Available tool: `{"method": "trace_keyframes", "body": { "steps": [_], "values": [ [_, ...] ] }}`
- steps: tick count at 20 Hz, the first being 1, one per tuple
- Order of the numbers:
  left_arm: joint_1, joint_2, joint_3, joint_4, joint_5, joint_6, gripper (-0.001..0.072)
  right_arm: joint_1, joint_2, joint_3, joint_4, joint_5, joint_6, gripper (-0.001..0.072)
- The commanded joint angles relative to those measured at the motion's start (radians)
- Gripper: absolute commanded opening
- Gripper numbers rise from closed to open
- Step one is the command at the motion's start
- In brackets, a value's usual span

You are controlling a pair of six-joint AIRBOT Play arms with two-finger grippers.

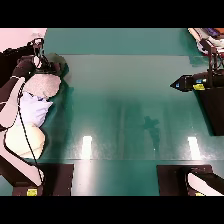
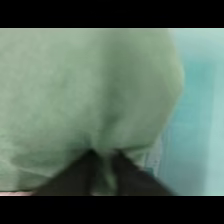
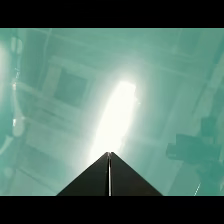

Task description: Fold the shirts.

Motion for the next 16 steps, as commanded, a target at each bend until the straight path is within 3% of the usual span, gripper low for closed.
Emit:
{"method": "trace_keyframes", "body": {
  "steps": [1, 5, 9, 11, 16],
  "values": [
    [0.002, -0.01, 0.045, 0.005, -0.087, 0.029, 0.0023, 0.001, 0.0, 0.0, 0.0, -0.003, 0.0, 0.0019],
    [0.002, 0.045, 0.217, 0.005, -0.275, 0.029, 0.0023, 0.001, 0.0, 0.013, 0.01, -0.003, 0.0, 0.0019],
    [-0.022, 0.257, 0.409, 0.005, -0.405, 0.038, 0.0022, 0.001, 0.0, 0.192, 0.023, -0.007, 0.0, 0.0019],
    [-0.056, 0.412, 0.421, 0.005, -0.448, 0.088, 0.0022, 0.001, 0.0, 0.3, 0.022, -0.023, -0.001, 0.0019],
    [-0.25, 0.665, 0.376, 0.004, -0.673, 0.073, 0.0022, 0.001, 0.0, 0.479, 0.018, -0.044, -0.001, 0.0019]
  ]
}}
